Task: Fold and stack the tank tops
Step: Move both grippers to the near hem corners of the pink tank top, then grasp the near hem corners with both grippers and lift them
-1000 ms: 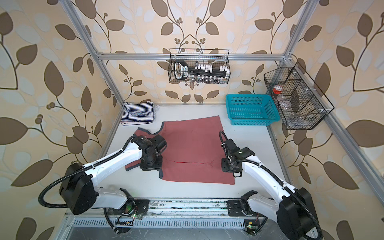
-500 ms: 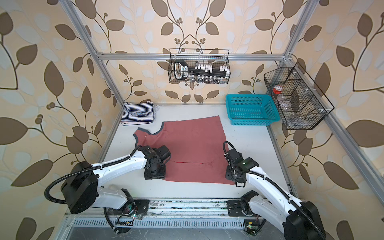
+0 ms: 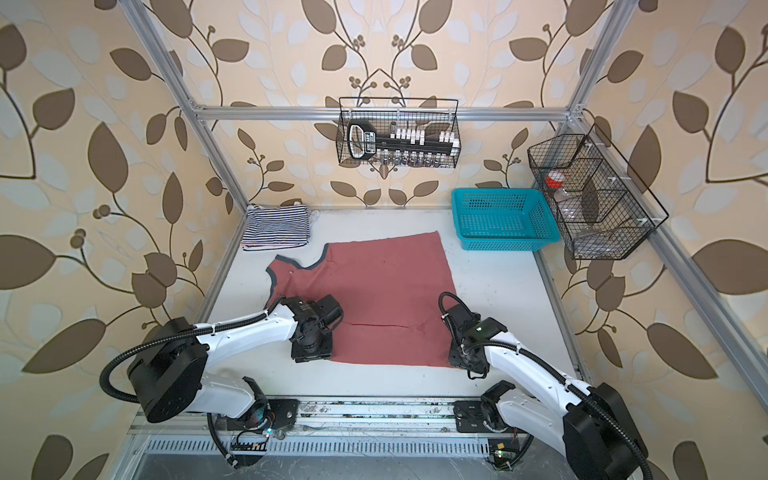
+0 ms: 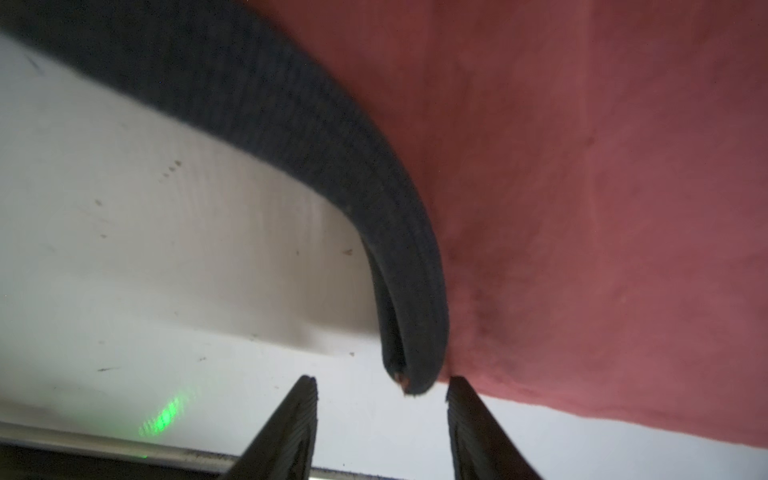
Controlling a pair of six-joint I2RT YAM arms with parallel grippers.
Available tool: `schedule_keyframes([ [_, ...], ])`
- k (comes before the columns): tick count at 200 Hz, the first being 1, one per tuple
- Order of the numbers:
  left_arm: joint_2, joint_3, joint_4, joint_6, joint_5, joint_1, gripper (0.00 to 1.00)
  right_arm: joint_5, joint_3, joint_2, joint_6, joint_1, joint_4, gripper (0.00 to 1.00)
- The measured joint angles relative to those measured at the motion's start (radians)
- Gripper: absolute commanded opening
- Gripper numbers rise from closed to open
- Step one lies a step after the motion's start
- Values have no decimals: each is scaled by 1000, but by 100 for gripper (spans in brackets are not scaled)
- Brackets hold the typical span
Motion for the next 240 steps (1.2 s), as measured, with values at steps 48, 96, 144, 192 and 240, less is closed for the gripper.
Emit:
schedule_keyframes([
  [48, 23, -16, 47, -9, 16, -1, 8, 0, -11, 11, 12, 6, 18, 31],
  [96, 3, -28, 56, -21, 17, -1, 0, -3, -11, 11, 9, 11, 27, 0],
  [144, -119, -74, 19, -27, 35, -2, 0, 11, -3, -63, 41, 70, -16, 0],
  [192, -297, -85, -52, -39, 64, -15, 0, 26, 68, -165, 79, 124, -111, 0],
  [240, -349, -105, -118, -96, 85, -84, 0, 26, 106, -171, 104, 208, -173, 0],
])
